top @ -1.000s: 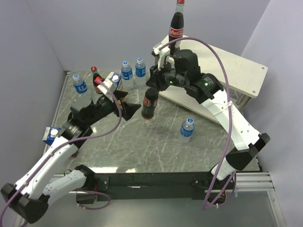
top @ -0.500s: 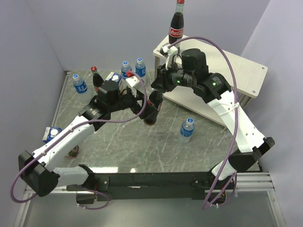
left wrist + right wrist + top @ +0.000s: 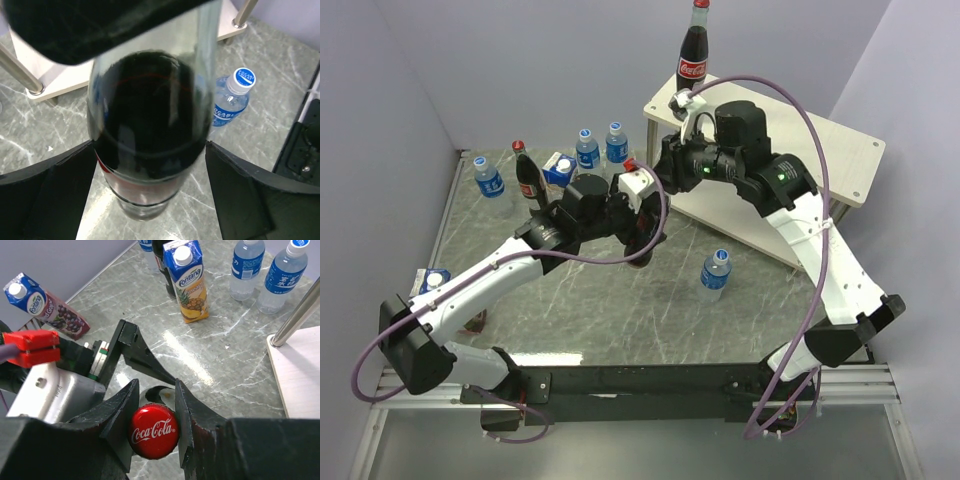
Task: Place and organize the beverage onto the shelf
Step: Pick up the drink from the center of the board.
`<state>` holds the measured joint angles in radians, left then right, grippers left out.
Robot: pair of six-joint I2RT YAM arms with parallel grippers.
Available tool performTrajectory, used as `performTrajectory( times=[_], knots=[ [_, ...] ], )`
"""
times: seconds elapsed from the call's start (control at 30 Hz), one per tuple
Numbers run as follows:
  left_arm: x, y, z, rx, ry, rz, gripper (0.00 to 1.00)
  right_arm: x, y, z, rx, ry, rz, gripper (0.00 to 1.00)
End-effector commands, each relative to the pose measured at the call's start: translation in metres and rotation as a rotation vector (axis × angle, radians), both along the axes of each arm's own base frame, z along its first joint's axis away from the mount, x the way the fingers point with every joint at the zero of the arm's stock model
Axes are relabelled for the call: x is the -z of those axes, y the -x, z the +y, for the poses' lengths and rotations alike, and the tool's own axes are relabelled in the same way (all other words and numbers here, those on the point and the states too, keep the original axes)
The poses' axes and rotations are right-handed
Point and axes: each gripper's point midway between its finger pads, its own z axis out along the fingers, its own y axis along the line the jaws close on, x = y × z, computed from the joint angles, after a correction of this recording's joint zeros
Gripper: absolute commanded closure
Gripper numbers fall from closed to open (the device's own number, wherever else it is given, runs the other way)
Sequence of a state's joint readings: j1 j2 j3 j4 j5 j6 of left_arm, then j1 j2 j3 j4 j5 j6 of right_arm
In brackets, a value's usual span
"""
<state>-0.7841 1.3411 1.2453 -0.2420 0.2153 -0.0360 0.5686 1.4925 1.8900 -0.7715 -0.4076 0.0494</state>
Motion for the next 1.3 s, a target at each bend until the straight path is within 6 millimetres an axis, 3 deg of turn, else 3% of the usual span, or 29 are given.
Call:
performTrajectory(
  times=[0.0,0.33,0.43,0.47,0.57,0.67,0.7,0.73,0.77,0.8,0.9,1.0,1.27],
  knots=[
    [-0.025,-0.009,-0.003,-0.017,-0.001,-0.095,0.09,-0.1,0.027,-0.007,-0.045,-0.232,-0.236,1.0],
    [-0.027,-0.016,-0.009,-0.048,-0.018,-0.116,0.27,-0.097,0.026,-0.013,-0.039,-0.241,-0.223,1.0],
    [-0.033,-0.013,-0.014,-0.021,-0.01,-0.116,0.52,-0.095,0.026,-0.014,-0.039,-0.238,-0.22,1.0],
    [-0.031,-0.011,-0.017,-0.005,-0.011,-0.107,0.69,-0.094,0.025,-0.014,-0.038,-0.236,-0.217,1.0],
    [-0.032,-0.009,-0.02,0.003,-0.007,-0.104,0.99,-0.093,0.026,-0.014,-0.048,-0.238,-0.216,1.0],
    [-0.04,-0.006,-0.019,0.005,0.028,-0.116,0.99,-0.091,0.027,-0.015,-0.058,-0.234,-0.214,0.96],
    [-0.046,-0.004,-0.018,0.006,0.047,-0.125,1.0,-0.091,0.028,-0.015,-0.058,-0.235,-0.217,0.9],
    [-0.049,-0.003,-0.018,0.005,0.059,-0.136,1.0,-0.092,0.029,-0.016,-0.057,-0.236,-0.22,0.78],
    [-0.052,-0.003,-0.017,0.002,0.069,-0.146,1.0,-0.092,0.029,-0.016,-0.058,-0.239,-0.221,0.72],
    [-0.056,0.0,-0.016,-0.008,0.098,-0.126,1.0,-0.09,0.031,-0.016,-0.061,-0.237,-0.219,0.57],
    [-0.062,0.003,-0.015,-0.006,0.127,-0.132,1.0,-0.089,0.031,-0.018,-0.056,-0.239,-0.216,0.32],
    [-0.064,0.005,-0.016,0.0,0.142,-0.132,1.0,-0.089,0.032,-0.02,-0.049,-0.236,-0.219,0.24],
    [-0.061,0.002,-0.016,-0.014,0.147,-0.135,1.0,-0.1,0.034,-0.035,-0.01,-0.235,-0.266,0.19]
  ],
)
